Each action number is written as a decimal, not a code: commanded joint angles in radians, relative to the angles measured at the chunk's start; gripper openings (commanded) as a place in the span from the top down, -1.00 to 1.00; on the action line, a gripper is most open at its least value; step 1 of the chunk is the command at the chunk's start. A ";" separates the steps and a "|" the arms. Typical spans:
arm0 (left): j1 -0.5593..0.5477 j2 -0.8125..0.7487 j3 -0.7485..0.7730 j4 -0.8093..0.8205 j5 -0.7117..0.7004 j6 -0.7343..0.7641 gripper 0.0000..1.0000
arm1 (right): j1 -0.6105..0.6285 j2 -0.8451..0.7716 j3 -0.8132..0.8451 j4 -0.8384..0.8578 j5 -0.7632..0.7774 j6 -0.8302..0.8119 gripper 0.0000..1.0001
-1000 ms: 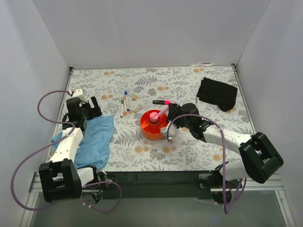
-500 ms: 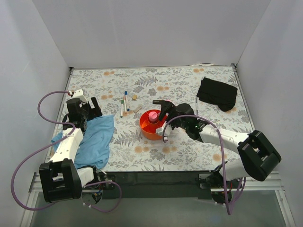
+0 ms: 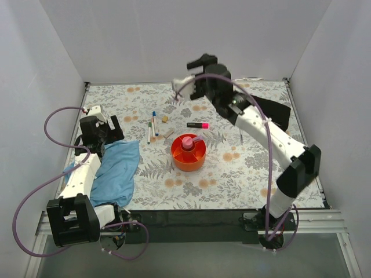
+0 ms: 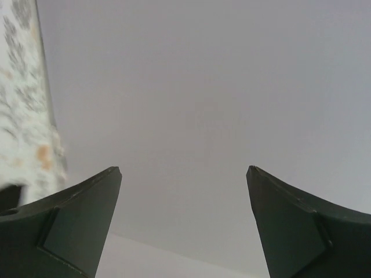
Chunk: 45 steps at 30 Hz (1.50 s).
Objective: Sort the stationery into containers
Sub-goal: Place the stationery in the storage box, then pick up the stationery from the center of the board.
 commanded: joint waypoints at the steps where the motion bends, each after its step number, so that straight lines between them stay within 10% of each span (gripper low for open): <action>1: 0.001 0.023 0.107 -0.052 0.058 0.038 -0.76 | -0.118 0.236 0.521 -0.545 -0.014 0.756 -0.97; 12: -0.020 0.417 0.559 -0.138 0.728 0.422 -0.73 | -0.338 0.318 0.537 -0.765 -0.626 1.428 -0.97; 15: -0.077 0.678 0.951 -0.269 0.826 0.448 -0.64 | -0.446 0.361 0.505 -0.774 -0.763 1.541 -0.97; 20: -0.281 1.356 2.051 -0.843 0.652 0.685 -0.58 | -0.521 0.376 0.468 -0.786 -0.768 1.546 -0.97; 22: -0.406 1.360 1.979 -0.874 0.447 0.973 -0.62 | -0.543 0.363 0.439 -0.785 -0.763 1.541 -0.97; 25: -0.495 1.137 1.423 -0.617 0.375 1.120 -0.48 | -0.580 0.333 0.373 -0.783 -0.763 1.541 -0.96; 31: -0.525 1.388 1.900 -0.696 0.425 0.889 -0.45 | -0.653 0.300 0.286 -0.779 -0.826 1.539 -0.96; 35: -0.549 1.276 1.634 -0.491 0.443 0.916 -0.47 | -0.679 0.287 0.240 -0.777 -0.847 1.541 -0.95; 45: -0.586 1.303 1.641 -0.584 0.615 0.975 -0.41 | -0.718 0.310 0.218 -0.783 -0.927 1.547 -0.93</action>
